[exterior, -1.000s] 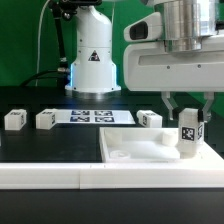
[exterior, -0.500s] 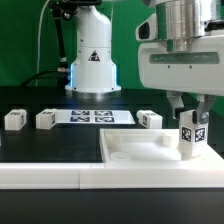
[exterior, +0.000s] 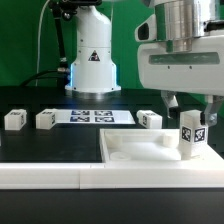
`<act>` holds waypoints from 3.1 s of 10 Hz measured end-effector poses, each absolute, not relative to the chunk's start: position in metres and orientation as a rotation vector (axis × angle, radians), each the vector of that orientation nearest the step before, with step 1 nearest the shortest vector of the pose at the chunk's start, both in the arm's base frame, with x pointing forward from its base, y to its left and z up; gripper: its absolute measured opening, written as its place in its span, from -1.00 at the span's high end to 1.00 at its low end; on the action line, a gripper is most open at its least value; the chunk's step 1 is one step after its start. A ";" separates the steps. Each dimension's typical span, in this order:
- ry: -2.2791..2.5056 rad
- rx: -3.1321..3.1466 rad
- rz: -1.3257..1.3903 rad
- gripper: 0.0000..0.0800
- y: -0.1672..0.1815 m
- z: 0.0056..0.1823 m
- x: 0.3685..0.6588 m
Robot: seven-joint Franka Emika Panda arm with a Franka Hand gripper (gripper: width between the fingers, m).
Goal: Assemble one leg
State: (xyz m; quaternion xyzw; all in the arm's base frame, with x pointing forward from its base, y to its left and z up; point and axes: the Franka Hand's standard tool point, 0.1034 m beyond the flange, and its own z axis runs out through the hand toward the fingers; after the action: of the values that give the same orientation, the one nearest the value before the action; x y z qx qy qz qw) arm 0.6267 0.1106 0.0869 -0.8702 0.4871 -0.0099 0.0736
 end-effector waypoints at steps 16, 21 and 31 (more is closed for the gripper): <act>-0.452 -3.052 -0.142 -0.38 0.120 0.088 0.625; -0.400 -3.058 -0.138 0.28 0.117 0.088 0.626; 1.393 -2.696 -0.085 0.27 0.115 0.085 0.625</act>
Offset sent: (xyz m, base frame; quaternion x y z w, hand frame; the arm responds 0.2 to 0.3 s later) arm -0.0059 0.0129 0.0035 0.0027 -0.0269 -0.2417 0.9700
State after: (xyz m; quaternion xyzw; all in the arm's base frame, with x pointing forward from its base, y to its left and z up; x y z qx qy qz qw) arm 0.6245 0.1147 0.0852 -0.8868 0.4583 -0.0281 0.0530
